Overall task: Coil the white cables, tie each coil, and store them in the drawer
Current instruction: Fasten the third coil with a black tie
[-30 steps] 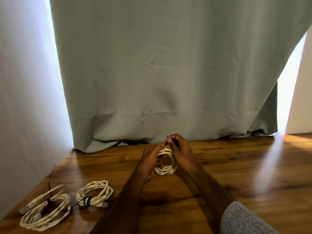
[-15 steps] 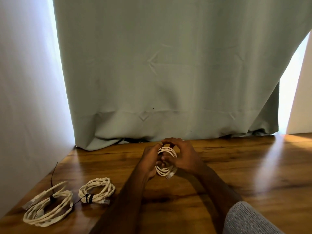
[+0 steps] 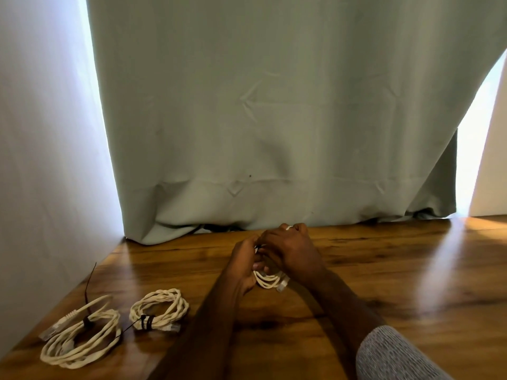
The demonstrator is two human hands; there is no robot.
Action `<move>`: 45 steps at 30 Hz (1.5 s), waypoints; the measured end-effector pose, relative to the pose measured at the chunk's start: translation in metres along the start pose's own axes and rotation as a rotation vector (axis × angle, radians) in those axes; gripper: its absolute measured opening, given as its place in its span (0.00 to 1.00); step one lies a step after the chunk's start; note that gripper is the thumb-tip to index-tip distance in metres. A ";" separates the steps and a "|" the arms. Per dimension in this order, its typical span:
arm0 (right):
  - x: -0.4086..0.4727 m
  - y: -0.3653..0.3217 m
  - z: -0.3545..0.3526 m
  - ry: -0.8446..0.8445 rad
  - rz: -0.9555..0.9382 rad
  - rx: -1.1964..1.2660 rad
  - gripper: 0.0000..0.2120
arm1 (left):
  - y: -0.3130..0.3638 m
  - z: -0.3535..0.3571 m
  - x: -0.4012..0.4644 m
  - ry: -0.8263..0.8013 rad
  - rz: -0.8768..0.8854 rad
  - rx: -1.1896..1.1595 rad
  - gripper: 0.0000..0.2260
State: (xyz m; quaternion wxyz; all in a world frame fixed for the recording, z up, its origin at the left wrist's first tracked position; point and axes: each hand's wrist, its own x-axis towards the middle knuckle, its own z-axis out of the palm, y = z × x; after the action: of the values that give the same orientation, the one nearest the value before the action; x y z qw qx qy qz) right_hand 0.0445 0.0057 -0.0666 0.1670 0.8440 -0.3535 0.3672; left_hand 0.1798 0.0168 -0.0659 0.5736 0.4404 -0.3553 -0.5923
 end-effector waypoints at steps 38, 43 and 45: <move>-0.004 0.022 -0.026 -0.001 0.524 1.006 0.06 | 0.000 -0.012 0.001 -0.394 0.159 0.120 0.09; -0.002 0.023 -0.022 0.051 0.524 0.938 0.06 | 0.003 -0.011 0.001 -0.460 0.140 0.099 0.08; -0.002 0.023 -0.022 0.071 0.528 0.940 0.05 | 0.003 -0.008 0.002 -0.415 0.191 0.165 0.11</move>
State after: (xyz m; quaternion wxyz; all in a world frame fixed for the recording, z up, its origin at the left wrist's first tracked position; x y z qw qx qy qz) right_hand 0.0159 0.0024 -0.0522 -0.3148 0.6973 -0.3452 0.5436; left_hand 0.1881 0.0156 -0.0656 0.5036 0.3191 -0.5528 -0.5822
